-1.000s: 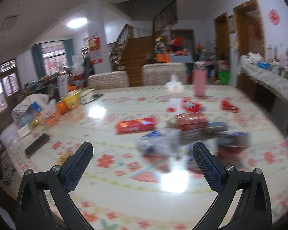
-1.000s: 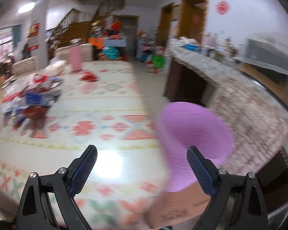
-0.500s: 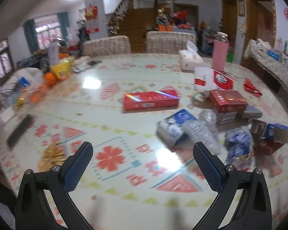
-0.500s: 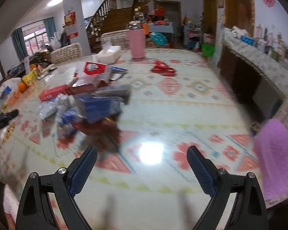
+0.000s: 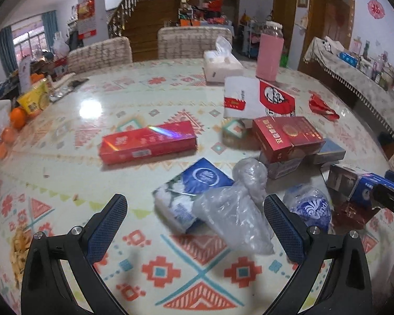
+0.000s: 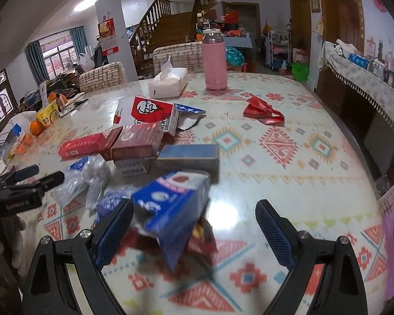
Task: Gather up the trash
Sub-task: 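Grasp the blue-white toothpaste box with the right tool while the left grasps the clear plastic bag, then carry the toothpaste box and plastic bag over the pink basket with both tools, then open both tools to drop the box and bag into the basket, then grasp the small blue item with the right tool while the left grasps the red snack bag, then carry the blue item and red snack bag over the pink basket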
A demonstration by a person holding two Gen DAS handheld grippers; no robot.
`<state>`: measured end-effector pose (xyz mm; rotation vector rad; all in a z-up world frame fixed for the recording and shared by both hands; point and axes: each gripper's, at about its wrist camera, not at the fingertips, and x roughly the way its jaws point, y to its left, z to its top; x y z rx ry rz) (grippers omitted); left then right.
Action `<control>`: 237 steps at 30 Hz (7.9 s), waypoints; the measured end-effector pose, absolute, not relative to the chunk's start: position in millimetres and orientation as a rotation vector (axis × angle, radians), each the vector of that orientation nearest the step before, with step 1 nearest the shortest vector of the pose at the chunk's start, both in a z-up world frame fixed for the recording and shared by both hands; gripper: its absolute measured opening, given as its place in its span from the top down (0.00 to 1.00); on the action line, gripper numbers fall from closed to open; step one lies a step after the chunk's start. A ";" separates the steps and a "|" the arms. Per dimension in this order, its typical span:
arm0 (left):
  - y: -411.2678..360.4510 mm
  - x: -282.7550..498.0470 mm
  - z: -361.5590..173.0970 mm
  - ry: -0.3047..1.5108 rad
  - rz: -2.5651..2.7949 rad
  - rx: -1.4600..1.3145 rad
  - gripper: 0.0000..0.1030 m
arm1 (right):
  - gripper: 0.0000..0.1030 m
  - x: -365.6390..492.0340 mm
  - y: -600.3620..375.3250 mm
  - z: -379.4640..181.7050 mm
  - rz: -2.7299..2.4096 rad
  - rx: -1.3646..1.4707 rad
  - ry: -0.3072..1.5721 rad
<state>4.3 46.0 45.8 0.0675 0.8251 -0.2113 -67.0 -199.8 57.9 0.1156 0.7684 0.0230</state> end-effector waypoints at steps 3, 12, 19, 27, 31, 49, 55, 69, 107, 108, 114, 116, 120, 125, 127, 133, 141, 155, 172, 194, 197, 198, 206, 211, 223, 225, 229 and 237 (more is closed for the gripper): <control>40.0 9.9 39.0 0.854 -0.232 0.060 0.04 | 0.15 -59.2 -195.7 54.5 0.040 0.120 0.781; 37.3 4.8 30.3 0.899 -0.263 0.053 0.80 | 0.18 -77.0 -197.6 50.3 0.102 0.132 0.795; 42.5 -15.7 42.5 0.861 -0.286 0.021 0.81 | 0.06 -95.3 -227.1 82.5 0.092 0.175 0.774; 27.4 -29.9 32.7 0.779 -0.273 0.115 0.81 | 0.06 -12.3 -201.6 72.0 0.101 0.139 1.097; 26.3 -34.5 35.8 0.752 -0.329 0.108 0.81 | 0.06 35.8 -178.2 46.8 0.049 0.067 1.266; 33.6 -35.4 36.1 0.752 -0.383 0.036 0.81 | 0.51 -93.9 -180.4 146.1 -0.011 0.144 0.493; 35.8 -32.6 35.4 0.754 -0.375 0.014 0.81 | 0.51 -123.6 -155.3 143.9 -0.099 0.055 0.201; 37.8 -28.1 35.7 0.750 -0.357 -0.011 0.48 | 0.51 -150.1 -179.4 164.4 -0.064 0.182 0.172; -170.0 -125.0 130.4 0.737 -0.755 0.234 0.84 | 0.51 -286.2 -383.9 97.1 -0.307 0.255 0.448; -184.3 -127.5 131.3 0.738 -0.778 0.250 0.84 | 0.51 -292.7 -395.0 96.6 -0.333 0.257 0.451; -276.7 -146.5 134.7 0.761 -0.914 0.329 0.84 | 0.51 -315.3 -445.3 94.7 -0.436 0.294 0.464; -309.4 -153.8 132.4 0.770 -0.950 0.363 0.84 | 0.51 -321.2 -460.9 93.1 -0.466 0.310 0.467; -360.7 -167.1 126.7 0.783 -1.008 0.423 0.84 | 0.51 -326.6 -486.1 87.1 -0.495 0.357 0.480; -411.8 -171.7 118.0 0.823 -1.062 0.458 0.84 | 0.51 -332.6 -515.1 75.8 -0.516 0.420 0.497; -424.3 -170.9 115.4 0.839 -1.072 0.458 0.84 | 0.51 -333.3 -524.2 72.1 -0.517 0.445 0.501; -463.3 -163.8 109.9 0.877 -1.082 0.439 0.82 | 0.51 -329.7 -548.1 67.8 -0.521 0.493 0.502; -464.0 -151.6 118.2 0.881 -1.081 0.375 0.36 | 0.26 -315.2 -562.4 67.4 -0.525 0.516 0.507; -295.5 -106.3 148.8 0.796 -0.867 0.310 0.31 | 0.22 -308.8 -484.2 83.4 -0.400 0.430 0.524; -69.1 -36.9 85.4 0.905 -0.483 0.096 0.31 | 0.20 -240.8 -263.1 45.1 0.142 0.300 0.768; -148.8 -53.6 25.9 0.952 -0.790 0.420 0.29 | 0.75 -223.9 -216.0 19.2 0.034 0.066 0.861; -153.1 -61.1 15.8 0.974 -0.812 0.458 0.29 | 0.75 -222.9 -240.2 20.6 -0.033 0.105 0.857; -154.1 -63.6 13.9 0.976 -0.809 0.470 0.29 | 0.75 -222.6 -247.0 20.2 -0.044 0.122 0.855; -144.8 -75.8 38.0 0.915 -0.729 0.372 0.60 | 0.78 -230.1 -280.9 24.3 -0.080 0.240 0.824; -138.3 -94.9 60.8 0.853 -0.732 0.322 0.61 | 0.80 -234.0 -288.3 28.8 -0.082 0.273 0.790; -135.2 -126.6 94.3 0.753 -0.695 0.305 0.61 | 0.81 -249.9 -297.5 44.8 -0.099 0.304 0.716; -137.2 -130.9 96.4 0.753 -0.699 0.305 0.61 | 0.81 -253.5 -300.3 47.4 -0.102 0.308 0.704; -141.8 -140.9 100.6 0.725 -0.690 0.327 0.61 | 0.81 -259.2 -305.9 53.4 -0.109 0.321 0.676; -152.6 -151.2 104.0 0.707 -0.677 0.357 0.61 | 0.81 -271.1 -313.7 63.8 -0.120 0.332 0.632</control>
